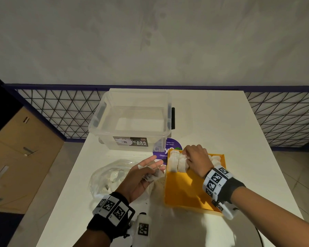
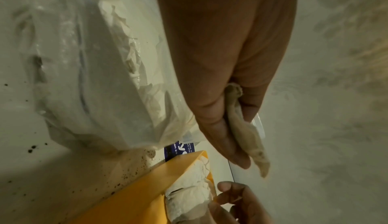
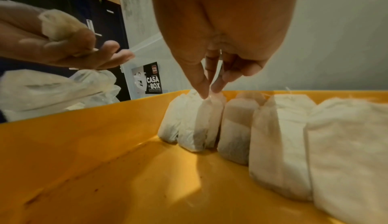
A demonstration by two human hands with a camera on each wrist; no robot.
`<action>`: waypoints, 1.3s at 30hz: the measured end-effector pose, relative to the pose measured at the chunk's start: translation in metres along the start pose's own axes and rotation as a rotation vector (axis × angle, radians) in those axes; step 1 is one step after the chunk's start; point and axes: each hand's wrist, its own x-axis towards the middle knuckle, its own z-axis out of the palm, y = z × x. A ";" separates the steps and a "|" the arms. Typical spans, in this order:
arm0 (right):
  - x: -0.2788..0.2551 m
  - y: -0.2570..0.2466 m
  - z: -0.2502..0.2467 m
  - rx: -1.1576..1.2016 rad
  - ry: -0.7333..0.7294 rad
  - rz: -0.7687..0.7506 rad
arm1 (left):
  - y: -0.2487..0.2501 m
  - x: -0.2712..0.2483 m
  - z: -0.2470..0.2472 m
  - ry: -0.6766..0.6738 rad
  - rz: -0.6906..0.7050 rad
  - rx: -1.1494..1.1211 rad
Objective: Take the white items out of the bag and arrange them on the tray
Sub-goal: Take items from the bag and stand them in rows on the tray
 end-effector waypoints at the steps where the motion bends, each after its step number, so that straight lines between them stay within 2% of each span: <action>1: -0.002 -0.002 -0.003 -0.004 0.031 -0.028 | 0.001 0.001 0.002 -0.012 -0.008 -0.006; 5: -0.018 -0.021 -0.022 0.158 0.100 -0.227 | 0.002 0.001 0.007 -0.055 -0.019 -0.039; 9: -0.037 -0.042 -0.039 0.149 -0.029 -0.446 | 0.002 -0.003 0.009 -0.066 0.011 -0.051; 13: -0.045 -0.051 -0.039 0.173 -0.015 -0.493 | 0.004 -0.009 0.013 -0.061 0.016 -0.043; 15: -0.045 -0.054 -0.037 0.236 -0.004 -0.462 | 0.003 -0.012 0.016 -0.055 0.007 -0.044; 20: -0.046 -0.058 -0.049 0.539 -0.026 -0.257 | 0.003 -0.016 0.019 -0.022 -0.022 -0.096; 23: -0.044 -0.060 -0.059 0.640 -0.026 -0.178 | 0.003 -0.018 0.020 -0.009 -0.048 0.023; 27: -0.039 -0.061 -0.067 0.622 -0.004 -0.142 | 0.000 -0.021 0.019 -0.031 -0.020 0.173; 30: -0.038 -0.062 -0.066 0.705 0.014 -0.105 | -0.001 -0.021 0.019 -0.022 0.012 0.223; 35: -0.040 -0.060 -0.058 0.833 -0.083 -0.086 | -0.003 -0.018 0.019 0.000 0.029 0.202; 39: -0.034 -0.052 -0.060 0.861 0.004 -0.080 | -0.005 -0.018 0.020 -0.008 -0.004 0.184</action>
